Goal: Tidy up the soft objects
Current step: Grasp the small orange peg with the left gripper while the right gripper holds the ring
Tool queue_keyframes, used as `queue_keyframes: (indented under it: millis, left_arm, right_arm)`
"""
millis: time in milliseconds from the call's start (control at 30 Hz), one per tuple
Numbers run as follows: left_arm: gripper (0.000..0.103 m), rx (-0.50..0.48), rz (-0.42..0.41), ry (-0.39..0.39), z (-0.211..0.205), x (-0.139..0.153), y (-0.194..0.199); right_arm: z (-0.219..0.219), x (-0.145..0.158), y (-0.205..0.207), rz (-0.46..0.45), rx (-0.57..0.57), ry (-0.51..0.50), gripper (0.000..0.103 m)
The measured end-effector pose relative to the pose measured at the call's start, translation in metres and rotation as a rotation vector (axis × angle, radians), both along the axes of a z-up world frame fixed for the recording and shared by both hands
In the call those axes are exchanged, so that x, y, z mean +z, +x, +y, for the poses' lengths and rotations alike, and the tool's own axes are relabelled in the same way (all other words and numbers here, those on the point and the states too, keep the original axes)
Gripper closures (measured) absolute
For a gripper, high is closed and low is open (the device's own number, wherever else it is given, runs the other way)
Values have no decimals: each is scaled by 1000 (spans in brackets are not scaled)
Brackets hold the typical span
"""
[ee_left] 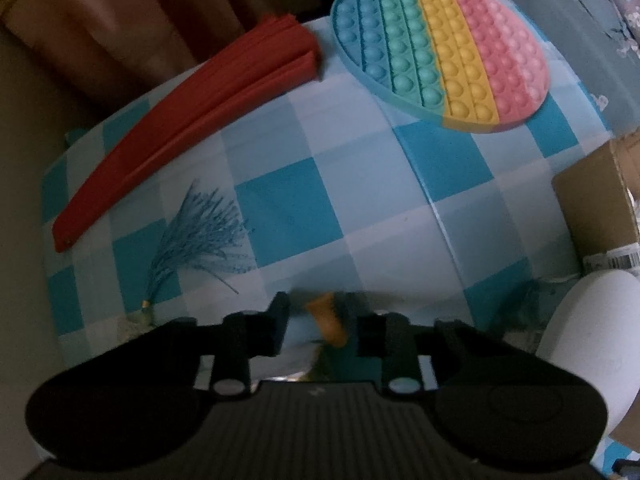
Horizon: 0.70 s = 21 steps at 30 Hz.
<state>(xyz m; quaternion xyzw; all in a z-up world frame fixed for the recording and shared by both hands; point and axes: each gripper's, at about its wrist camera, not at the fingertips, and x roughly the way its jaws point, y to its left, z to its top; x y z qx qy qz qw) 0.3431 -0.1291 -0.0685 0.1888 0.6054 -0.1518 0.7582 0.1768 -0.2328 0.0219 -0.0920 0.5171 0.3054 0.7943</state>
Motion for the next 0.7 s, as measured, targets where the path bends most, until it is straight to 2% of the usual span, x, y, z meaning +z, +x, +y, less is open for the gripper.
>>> queue_keyframes:
  millis: [233, 700]
  left_arm:
    - [87, -1, -9, -5, 1, -2, 0]
    - [89, -26, -41, -36, -4, 15, -9]
  right_arm:
    - [-3, -2, 3, 6, -20, -1, 64]
    - [-4, -2, 3, 6, -40, -2, 64]
